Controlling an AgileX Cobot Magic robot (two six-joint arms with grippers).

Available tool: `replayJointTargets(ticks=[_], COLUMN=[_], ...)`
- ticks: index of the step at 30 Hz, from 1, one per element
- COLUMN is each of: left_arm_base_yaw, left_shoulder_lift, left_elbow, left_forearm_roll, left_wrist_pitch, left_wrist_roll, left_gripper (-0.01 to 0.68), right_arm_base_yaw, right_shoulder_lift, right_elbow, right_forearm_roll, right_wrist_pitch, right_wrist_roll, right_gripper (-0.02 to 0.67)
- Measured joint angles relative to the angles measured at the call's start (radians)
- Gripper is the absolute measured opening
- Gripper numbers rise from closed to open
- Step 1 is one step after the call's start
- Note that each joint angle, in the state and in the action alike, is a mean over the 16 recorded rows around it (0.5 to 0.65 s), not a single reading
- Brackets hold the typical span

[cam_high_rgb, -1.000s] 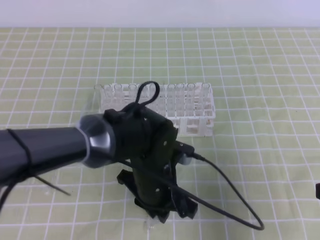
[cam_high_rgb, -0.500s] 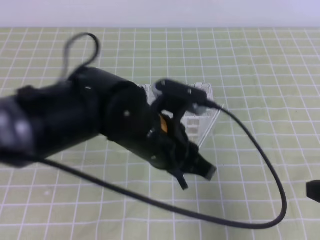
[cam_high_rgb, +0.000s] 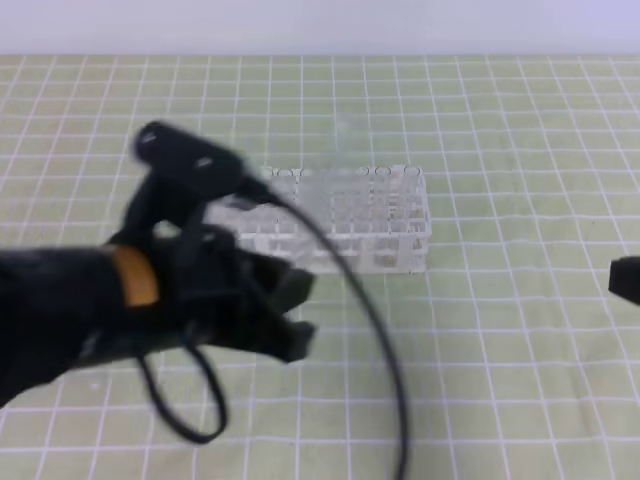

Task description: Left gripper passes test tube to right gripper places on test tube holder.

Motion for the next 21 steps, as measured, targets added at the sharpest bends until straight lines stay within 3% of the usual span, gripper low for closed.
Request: replayJointTargets(ticks=[8, 21], left_arm_base_yaw=[0.071, 0.093], left_shoulder_lift=[-0.201, -0.380], left_elbow=[0.249, 0.520], left_forearm_roll=[-0.008, -0.014], left_wrist_pitch=[-0.178, -0.501], left_wrist_roll=[-0.025, -0.032], left_gripper=[0.052, 0.070], right_arm_base_yaw=[0.072, 0.370], right_shoulder_lift=[0.083, 0.282], right_elbow=[-0.108, -0.260], right_forearm_roll=[0.017, -0.026], right_wrist_pitch=[-0.025, -0.202], right_wrist_roll=[-0.002, -0.003], right_gripper=[-0.016, -0.016])
